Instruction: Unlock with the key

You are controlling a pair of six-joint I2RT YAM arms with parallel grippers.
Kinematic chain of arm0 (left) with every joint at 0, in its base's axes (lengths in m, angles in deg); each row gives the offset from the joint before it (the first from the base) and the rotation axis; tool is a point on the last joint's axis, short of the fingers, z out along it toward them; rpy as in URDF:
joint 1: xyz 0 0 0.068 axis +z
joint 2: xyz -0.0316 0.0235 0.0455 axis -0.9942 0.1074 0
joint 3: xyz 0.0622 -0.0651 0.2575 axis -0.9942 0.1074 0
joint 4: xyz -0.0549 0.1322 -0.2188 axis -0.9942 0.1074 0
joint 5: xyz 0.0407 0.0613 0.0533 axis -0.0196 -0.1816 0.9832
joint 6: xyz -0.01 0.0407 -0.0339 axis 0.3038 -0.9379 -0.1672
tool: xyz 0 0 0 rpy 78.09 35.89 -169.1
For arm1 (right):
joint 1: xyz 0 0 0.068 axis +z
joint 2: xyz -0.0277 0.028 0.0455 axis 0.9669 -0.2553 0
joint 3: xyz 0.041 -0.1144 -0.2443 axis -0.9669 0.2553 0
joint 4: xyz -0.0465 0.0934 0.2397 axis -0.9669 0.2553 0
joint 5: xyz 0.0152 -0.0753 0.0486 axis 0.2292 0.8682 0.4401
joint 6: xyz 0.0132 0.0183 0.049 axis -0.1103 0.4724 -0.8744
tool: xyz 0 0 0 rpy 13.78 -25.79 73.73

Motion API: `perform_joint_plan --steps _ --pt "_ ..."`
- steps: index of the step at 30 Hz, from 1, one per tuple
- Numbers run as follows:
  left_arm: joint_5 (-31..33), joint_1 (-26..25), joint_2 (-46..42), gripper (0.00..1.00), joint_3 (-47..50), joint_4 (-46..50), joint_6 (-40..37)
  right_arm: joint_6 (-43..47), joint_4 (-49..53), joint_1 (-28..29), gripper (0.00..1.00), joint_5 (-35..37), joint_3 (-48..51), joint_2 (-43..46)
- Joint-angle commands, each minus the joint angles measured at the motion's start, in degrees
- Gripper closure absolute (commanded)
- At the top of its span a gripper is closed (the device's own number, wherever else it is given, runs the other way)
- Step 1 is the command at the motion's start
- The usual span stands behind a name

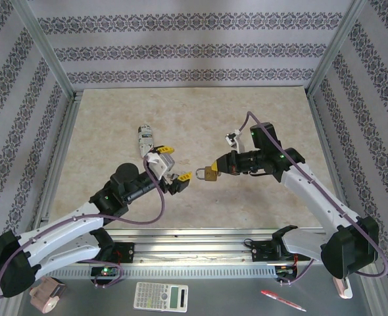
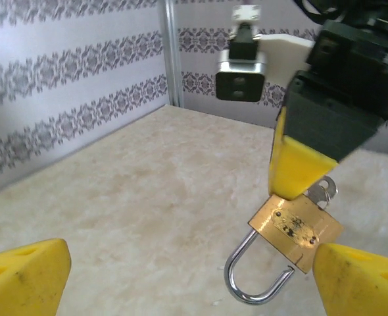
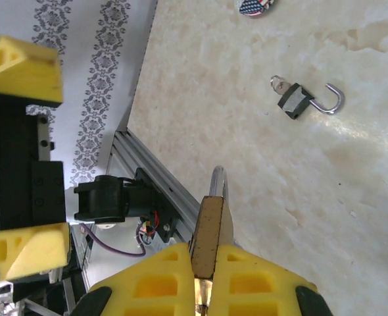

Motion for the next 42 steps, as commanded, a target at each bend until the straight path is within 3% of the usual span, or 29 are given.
perform_joint_plan --steps 1,5,11,22,29,34,42 --pt "-2.6 0.7 2.8 0.09 -0.8 -1.4 20.1 2.1 1.6 -0.2 1.00 -2.9 -2.1 1.2" --pt "-5.7 0.7 5.3 0.20 4.7 -14.4 24.5 1.4 0.9 -0.1 1.00 -3.4 -2.5 1.2" --pt "-9.1 0.7 9.5 0.28 3.8 -12.6 23.5 1.0 1.3 0.0 1.00 -3.5 -3.3 1.3" --pt "-11.1 0.5 21.0 0.31 3.5 -21.2 24.6 0.2 1.1 0.4 1.00 -3.5 -3.8 1.4" --pt "-4.3 0.4 25.9 0.30 1.0 -20.1 23.2 -1.3 -0.3 0.7 1.00 -4.5 -2.5 1.9" --pt "4.1 0.5 27.6 0.22 -0.3 -22.5 23.7 -2.7 -1.4 1.0 1.00 -5.4 -0.7 3.0" --pt "6.1 0.8 31.8 0.21 -3.5 -30.7 27.2 -4.8 -3.9 1.9 1.00 -4.6 3.7 4.7"
